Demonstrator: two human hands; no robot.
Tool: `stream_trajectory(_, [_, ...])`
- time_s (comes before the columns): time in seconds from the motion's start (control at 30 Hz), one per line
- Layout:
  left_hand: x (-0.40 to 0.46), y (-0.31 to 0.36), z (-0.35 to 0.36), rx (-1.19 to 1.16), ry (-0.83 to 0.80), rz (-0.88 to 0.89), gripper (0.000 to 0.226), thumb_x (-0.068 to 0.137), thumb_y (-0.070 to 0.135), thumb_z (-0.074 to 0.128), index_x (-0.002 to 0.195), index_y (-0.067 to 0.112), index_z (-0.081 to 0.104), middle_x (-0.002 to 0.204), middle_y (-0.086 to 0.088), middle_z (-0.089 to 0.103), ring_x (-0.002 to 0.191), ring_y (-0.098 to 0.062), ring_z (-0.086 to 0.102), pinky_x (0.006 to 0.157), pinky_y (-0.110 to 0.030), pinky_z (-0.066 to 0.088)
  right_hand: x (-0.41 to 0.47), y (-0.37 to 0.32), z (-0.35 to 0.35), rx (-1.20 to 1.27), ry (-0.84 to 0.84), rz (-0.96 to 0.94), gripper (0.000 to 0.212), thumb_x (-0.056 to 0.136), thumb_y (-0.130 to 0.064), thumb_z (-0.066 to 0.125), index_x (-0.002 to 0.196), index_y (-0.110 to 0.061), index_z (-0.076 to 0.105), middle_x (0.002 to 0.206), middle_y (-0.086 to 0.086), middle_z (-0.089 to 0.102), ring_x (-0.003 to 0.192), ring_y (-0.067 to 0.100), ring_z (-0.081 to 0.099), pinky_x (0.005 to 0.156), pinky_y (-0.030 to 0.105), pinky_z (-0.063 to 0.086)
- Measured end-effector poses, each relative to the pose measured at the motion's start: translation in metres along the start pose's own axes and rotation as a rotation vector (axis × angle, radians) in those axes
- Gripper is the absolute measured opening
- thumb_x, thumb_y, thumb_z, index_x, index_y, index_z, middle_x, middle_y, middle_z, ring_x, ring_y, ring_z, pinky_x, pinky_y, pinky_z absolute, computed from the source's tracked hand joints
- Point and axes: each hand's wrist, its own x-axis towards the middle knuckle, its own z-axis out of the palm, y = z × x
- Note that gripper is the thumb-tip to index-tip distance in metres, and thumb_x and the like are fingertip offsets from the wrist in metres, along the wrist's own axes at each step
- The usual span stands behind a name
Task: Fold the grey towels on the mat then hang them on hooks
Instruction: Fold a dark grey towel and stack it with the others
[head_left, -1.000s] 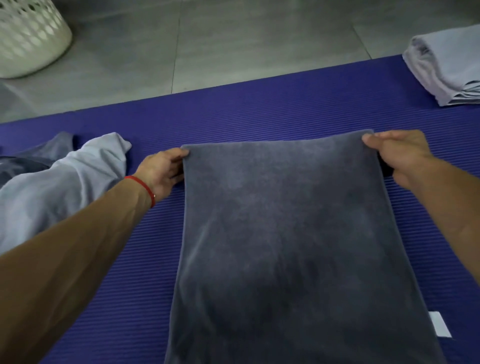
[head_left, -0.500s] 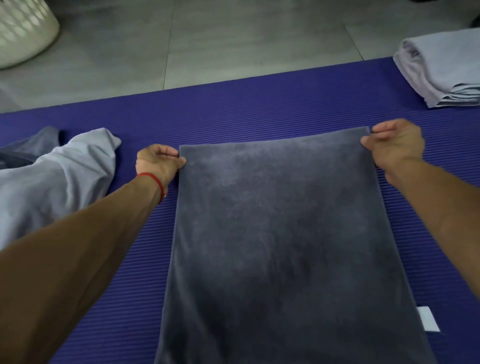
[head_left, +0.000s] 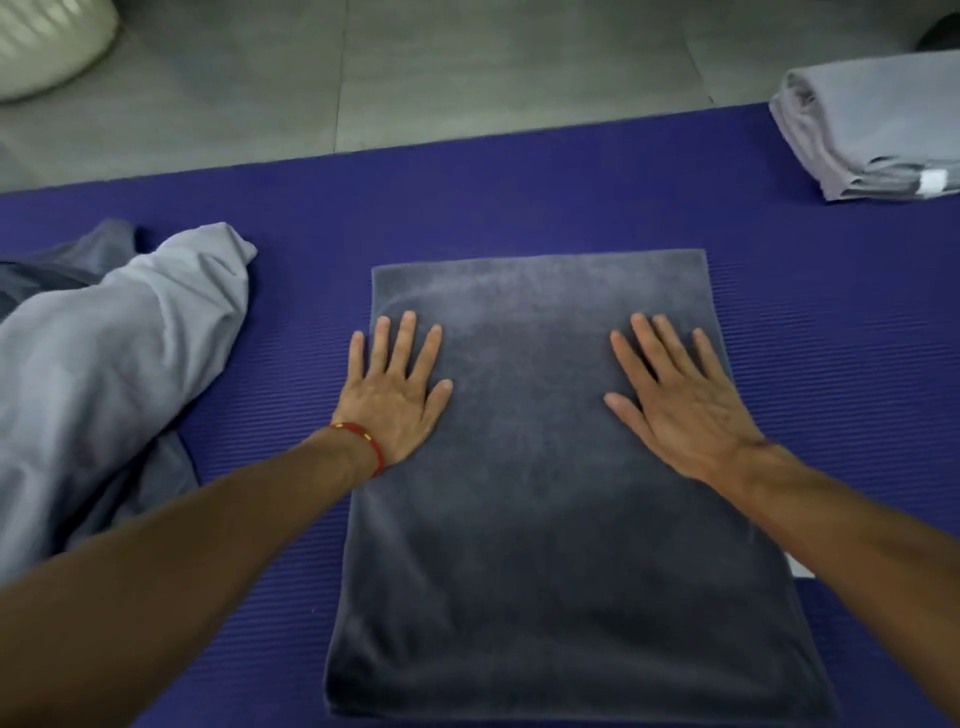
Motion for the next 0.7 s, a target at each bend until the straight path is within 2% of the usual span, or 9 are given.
stream_trajectory(0.07, [-0.020,0.012,-0.012,0.029,0.075,0.033,0.075,0.095,0.058,-0.004,0.162,0.024,0.002,0.169,-0.008,-0.002,0.154,-0.037,-0.009,0.122,-0.062,0.001,-0.019,-0.020,-0.011,0.023,0.032,0.012,0.075,0.101,-0.057,0.015,0.161,-0.012,0.023,0.169,0.016,0.010,0.156,0.035,0.009,0.122,0.063,0.014])
stream_trajectory(0.13, [-0.064,0.033,-0.011,-0.030,0.191,0.210,0.068,0.101,0.054,0.016,0.160,0.022,0.024,0.168,-0.008,0.016,0.154,-0.038,0.004,0.119,-0.064,0.013,-0.057,-0.046,-0.013,0.061,0.092,-0.087,0.071,0.101,-0.054,0.025,0.161,-0.015,0.026,0.169,0.016,0.011,0.156,0.034,0.011,0.121,0.064,0.017])
stream_trajectory(0.2, [-0.124,0.056,0.009,-0.057,0.234,0.408,0.065,0.100,0.054,0.033,0.157,0.021,0.032,0.166,-0.008,0.022,0.154,-0.038,0.012,0.118,-0.065,0.020,-0.109,-0.067,-0.005,0.088,0.115,-0.240,0.068,0.101,-0.049,0.037,0.160,-0.017,0.029,0.169,0.013,0.014,0.156,0.029,0.016,0.122,0.060,0.019])
stream_trajectory(0.27, [-0.177,0.067,0.036,-0.053,0.210,0.492,0.070,0.096,0.057,0.043,0.157,0.024,0.033,0.166,-0.007,0.023,0.152,-0.038,0.019,0.117,-0.064,0.021,-0.161,-0.068,0.009,0.067,0.097,-0.354,0.068,0.099,-0.046,0.045,0.159,-0.018,0.031,0.169,0.010,0.017,0.155,0.026,0.020,0.121,0.056,0.020])
stream_trajectory(0.33, [-0.205,0.065,0.056,-0.031,0.158,0.522,0.075,0.094,0.061,0.046,0.158,0.027,0.028,0.166,-0.006,0.022,0.150,-0.038,0.025,0.116,-0.063,0.020,-0.196,-0.056,0.020,0.044,0.068,-0.357,0.072,0.098,-0.047,0.049,0.160,-0.019,0.028,0.169,0.007,0.019,0.154,0.026,0.023,0.119,0.055,0.022])
stream_trajectory(0.43, [-0.210,0.061,0.061,-0.057,0.117,0.523,0.080,0.094,0.069,0.041,0.160,0.028,0.022,0.168,-0.007,0.016,0.152,-0.039,0.017,0.112,-0.066,0.023,-0.212,-0.038,0.022,-0.002,0.004,-0.312,0.075,0.098,-0.054,0.046,0.162,-0.022,0.023,0.169,0.004,0.017,0.154,0.027,0.023,0.117,0.057,0.023])
stream_trajectory(0.53, [-0.209,0.059,0.056,-0.024,0.103,0.586,0.088,0.088,0.077,0.040,0.160,0.033,0.015,0.168,-0.010,0.011,0.151,-0.045,0.015,0.109,-0.070,0.019,-0.206,-0.040,0.010,-0.011,-0.031,-0.333,0.077,0.097,-0.056,0.046,0.162,-0.024,0.020,0.170,0.005,0.014,0.155,0.027,0.020,0.119,0.059,0.018])
stream_trajectory(0.6, [-0.213,0.053,0.051,0.023,0.105,0.650,0.083,0.090,0.074,0.040,0.160,0.037,0.014,0.169,-0.006,0.009,0.151,-0.045,0.016,0.108,-0.072,0.022,-0.207,-0.051,0.002,-0.004,-0.010,-0.438,0.076,0.097,-0.054,0.049,0.162,-0.025,0.022,0.170,0.003,0.013,0.156,0.024,0.016,0.120,0.059,0.016])
stream_trajectory(0.7, [-0.218,0.053,0.048,0.060,0.135,0.689,0.078,0.095,0.063,0.045,0.160,0.029,0.020,0.169,0.000,0.008,0.154,-0.034,0.013,0.110,-0.069,0.031,-0.216,-0.072,0.000,0.002,-0.024,-0.536,0.080,0.095,-0.054,0.051,0.162,-0.023,0.021,0.170,-0.003,0.014,0.157,0.021,0.013,0.120,0.054,0.014])
